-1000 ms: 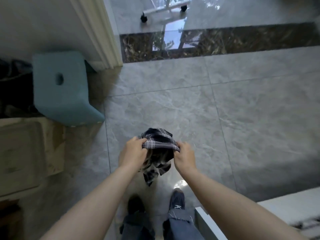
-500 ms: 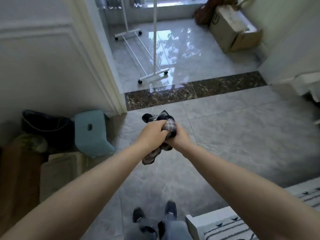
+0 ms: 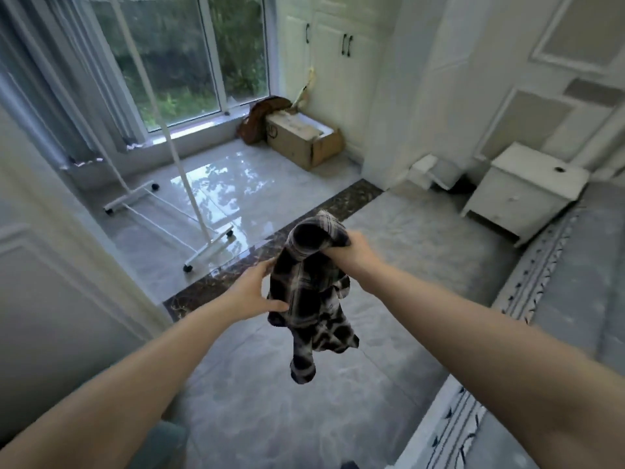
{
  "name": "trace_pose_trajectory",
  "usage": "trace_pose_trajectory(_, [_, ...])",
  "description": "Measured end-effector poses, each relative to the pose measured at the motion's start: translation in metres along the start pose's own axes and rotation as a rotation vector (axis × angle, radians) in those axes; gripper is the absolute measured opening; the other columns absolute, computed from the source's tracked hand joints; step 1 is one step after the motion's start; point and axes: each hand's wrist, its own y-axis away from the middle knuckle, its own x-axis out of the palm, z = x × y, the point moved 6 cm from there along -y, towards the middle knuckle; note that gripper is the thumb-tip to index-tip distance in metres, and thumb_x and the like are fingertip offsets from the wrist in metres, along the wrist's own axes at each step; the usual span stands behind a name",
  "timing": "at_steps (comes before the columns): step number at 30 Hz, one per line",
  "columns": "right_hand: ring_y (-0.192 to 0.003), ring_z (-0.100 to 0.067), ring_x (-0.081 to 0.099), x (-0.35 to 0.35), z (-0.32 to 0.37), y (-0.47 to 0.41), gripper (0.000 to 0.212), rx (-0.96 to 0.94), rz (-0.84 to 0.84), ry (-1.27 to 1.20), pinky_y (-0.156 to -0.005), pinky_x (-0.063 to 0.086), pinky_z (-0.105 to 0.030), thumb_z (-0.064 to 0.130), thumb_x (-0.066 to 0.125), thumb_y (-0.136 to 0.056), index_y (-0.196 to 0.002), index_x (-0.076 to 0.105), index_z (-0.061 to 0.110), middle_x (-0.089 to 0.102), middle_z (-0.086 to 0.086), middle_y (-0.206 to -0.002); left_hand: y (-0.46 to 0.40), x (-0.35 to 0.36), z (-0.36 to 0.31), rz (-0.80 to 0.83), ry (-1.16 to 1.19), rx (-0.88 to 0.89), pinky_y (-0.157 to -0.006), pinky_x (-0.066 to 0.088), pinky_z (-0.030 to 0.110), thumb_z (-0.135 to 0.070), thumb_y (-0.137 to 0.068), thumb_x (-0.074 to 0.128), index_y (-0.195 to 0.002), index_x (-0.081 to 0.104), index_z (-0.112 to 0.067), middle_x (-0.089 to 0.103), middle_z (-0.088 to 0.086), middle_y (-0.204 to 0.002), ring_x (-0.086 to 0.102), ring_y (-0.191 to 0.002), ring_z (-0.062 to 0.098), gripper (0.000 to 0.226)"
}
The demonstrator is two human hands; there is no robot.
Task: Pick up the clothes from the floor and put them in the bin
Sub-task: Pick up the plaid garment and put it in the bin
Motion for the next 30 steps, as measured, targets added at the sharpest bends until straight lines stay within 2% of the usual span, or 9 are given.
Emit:
trace_pose_trajectory(2, [-0.090, -0.021, 0.066, -0.016, 0.001, 0.015, 0.022, 0.013, -0.067, -0.079, -0.077, 0.056, -0.036, 0.013, 0.073, -0.082, -0.102, 0.071, 0.004, 0.073, -0.013, -0.101, -0.015, 0.010, -0.009, 0.051, -0.073, 0.058, -0.107, 0.044, 0.045, -0.067, -0.054, 0.078, -0.135, 0.041, -0.037, 0.054, -0.010, -0.137, 0.050, -0.129, 0.016, 0.094])
trace_pose_trajectory(4, [-0.083, -0.015, 0.067, -0.030, 0.001, 0.031, 0.014, 0.015, -0.109, -0.133, -0.072, 0.056, -0.027, 0.007, 0.071, -0.084, -0.098, 0.071, 0.009, 0.072, -0.006, -0.091, -0.009, 0.013, -0.044, 0.055, -0.147, 0.125, -0.099, 0.048, 0.041, -0.054, -0.071, 0.071, -0.118, 0.055, -0.038, 0.062, -0.007, -0.125, 0.056, -0.119, 0.020, 0.052])
trace_pose_trajectory(7, [-0.085, -0.016, 0.072, -0.062, -0.011, 0.066, 0.012, 0.032, -0.210, -0.153, -0.077, 0.059, -0.033, 0.012, 0.075, -0.082, -0.092, 0.073, 0.018, 0.075, -0.002, -0.089, -0.002, 0.024, -0.086, 0.050, -0.165, 0.197, -0.075, 0.048, 0.030, -0.027, -0.089, 0.060, -0.100, 0.058, -0.030, 0.066, 0.000, -0.101, 0.061, -0.095, 0.020, 0.012])
trace_pose_trajectory(10, [-0.098, -0.025, 0.072, -0.108, -0.026, 0.119, 0.025, 0.065, -0.379, -0.136, -0.089, 0.058, -0.047, 0.017, 0.079, -0.074, -0.099, 0.074, 0.015, 0.076, -0.012, -0.102, 0.003, 0.042, -0.130, 0.061, -0.245, 0.290, -0.073, 0.045, 0.035, -0.016, -0.087, 0.055, -0.085, 0.054, -0.022, 0.067, 0.008, -0.089, 0.061, -0.091, 0.027, 0.006])
trace_pose_trajectory(13, [-0.091, -0.018, 0.069, -0.152, -0.043, 0.182, 0.032, 0.124, -0.534, -0.120, -0.086, 0.057, -0.038, 0.011, 0.079, -0.077, -0.108, 0.071, 0.009, 0.074, -0.010, -0.101, 0.003, 0.076, -0.179, 0.128, -0.264, 0.381, -0.060, 0.034, 0.029, -0.001, -0.089, 0.048, -0.084, 0.054, -0.014, 0.056, 0.004, -0.078, 0.054, -0.086, 0.026, 0.015])
trace_pose_trajectory(17, [-0.091, -0.017, 0.064, -0.208, -0.067, 0.273, 0.040, 0.180, -0.730, -0.140, -0.068, 0.053, -0.017, 0.009, 0.080, -0.077, -0.114, 0.067, 0.005, 0.069, -0.006, -0.100, 0.022, 0.138, -0.255, 0.179, -0.272, 0.565, -0.066, 0.035, 0.029, 0.001, -0.086, 0.050, -0.102, 0.059, -0.009, 0.062, 0.010, -0.090, 0.058, -0.092, 0.029, 0.021])
trace_pose_trajectory(21, [-0.091, -0.015, 0.059, -0.252, -0.091, 0.367, 0.038, 0.249, -0.881, -0.151, -0.076, 0.047, -0.023, 0.008, 0.076, -0.081, -0.117, 0.065, 0.007, 0.065, -0.001, -0.098, 0.055, 0.213, -0.322, 0.301, -0.291, 0.725, -0.075, 0.040, 0.032, -0.005, -0.080, 0.057, -0.100, 0.064, -0.005, 0.069, 0.014, -0.100, 0.061, -0.094, 0.027, 0.022])
trace_pose_trajectory(26, [-0.082, -0.008, 0.063, -0.302, -0.132, 0.518, 0.037, 0.306, -1.109, -0.183, -0.053, 0.045, -0.002, 0.006, 0.079, -0.076, -0.110, 0.067, 0.015, 0.067, 0.005, -0.091, 0.134, 0.331, -0.404, 0.412, -0.285, 0.892, -0.079, 0.040, 0.032, -0.008, -0.080, 0.059, -0.103, 0.063, -0.011, 0.067, 0.008, -0.100, 0.060, -0.100, 0.025, 0.024])
trace_pose_trajectory(30, [-0.083, -0.011, 0.063, -0.329, -0.167, 0.648, 0.038, 0.380, -1.269, -0.215, -0.062, 0.049, -0.010, 0.007, 0.080, -0.076, -0.112, 0.066, 0.011, 0.067, 0.003, -0.093, 0.219, 0.428, -0.463, 0.510, -0.286, 1.007, -0.069, 0.036, 0.032, -0.007, -0.078, 0.059, -0.079, 0.056, -0.020, 0.062, 0.005, -0.083, 0.061, -0.089, 0.027, 0.013])
